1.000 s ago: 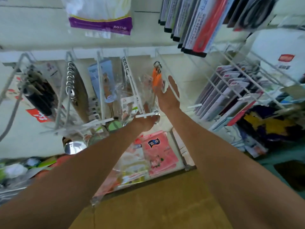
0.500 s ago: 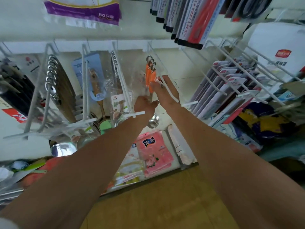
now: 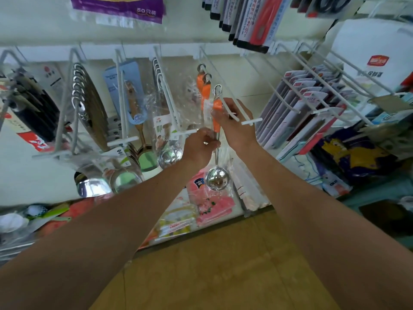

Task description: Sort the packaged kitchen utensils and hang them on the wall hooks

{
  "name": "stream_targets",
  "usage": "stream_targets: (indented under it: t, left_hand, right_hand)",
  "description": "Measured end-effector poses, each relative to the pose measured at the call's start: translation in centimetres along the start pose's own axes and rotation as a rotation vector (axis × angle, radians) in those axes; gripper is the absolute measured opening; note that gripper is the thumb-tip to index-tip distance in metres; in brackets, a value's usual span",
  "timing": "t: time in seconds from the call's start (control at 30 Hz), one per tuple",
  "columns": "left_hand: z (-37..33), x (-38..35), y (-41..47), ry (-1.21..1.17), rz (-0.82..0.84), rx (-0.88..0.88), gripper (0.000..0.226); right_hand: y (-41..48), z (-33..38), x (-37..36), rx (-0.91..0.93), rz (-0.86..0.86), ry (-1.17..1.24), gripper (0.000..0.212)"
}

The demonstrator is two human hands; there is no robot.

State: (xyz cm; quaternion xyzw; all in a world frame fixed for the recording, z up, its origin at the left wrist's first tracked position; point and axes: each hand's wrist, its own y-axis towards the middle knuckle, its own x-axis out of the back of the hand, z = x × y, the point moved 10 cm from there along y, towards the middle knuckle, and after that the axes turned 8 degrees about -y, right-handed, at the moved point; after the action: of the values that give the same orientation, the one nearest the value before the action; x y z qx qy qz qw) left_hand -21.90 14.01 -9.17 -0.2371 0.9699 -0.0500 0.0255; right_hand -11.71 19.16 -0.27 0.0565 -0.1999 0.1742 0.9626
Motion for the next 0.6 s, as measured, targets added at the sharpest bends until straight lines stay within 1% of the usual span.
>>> stream_targets:
  t: [0.07,0.2,0.37,0.5,0.6]
  left_hand:
    - [-0.4,0.0,-1.1,0.048,0.011,-0.020,0.030]
    - [-0.8,0.1,-3.8,0.137,0.043,-0.030,0.031]
    - [-1.1,-0.5,-7.4,0.202,0.102,-0.054,0.028]
    - [-1.0,-1.1,-10.0,0.178,0.118,-0.043,0.020]
    - [-1.2,-1.4,-12.0,0.186,0.125,-0.046,0.022]
  right_hand:
    - [-0.6,-0.2,0.5,-0.001,-0.032,-0.003,0.025]
    - [-2.5,-0.4,1.7,0.037,-0.109,0.013,0.011]
    - [-5.9,-0.8,2.8,0.051,-0.141,0.014,0.017]
    - [-8.8,-0.5,3.9,0.028,-0.146,0.026,0.021]
    - [-11.0,-0.4,4.5,0.024,-0.145,0.014,0.023]
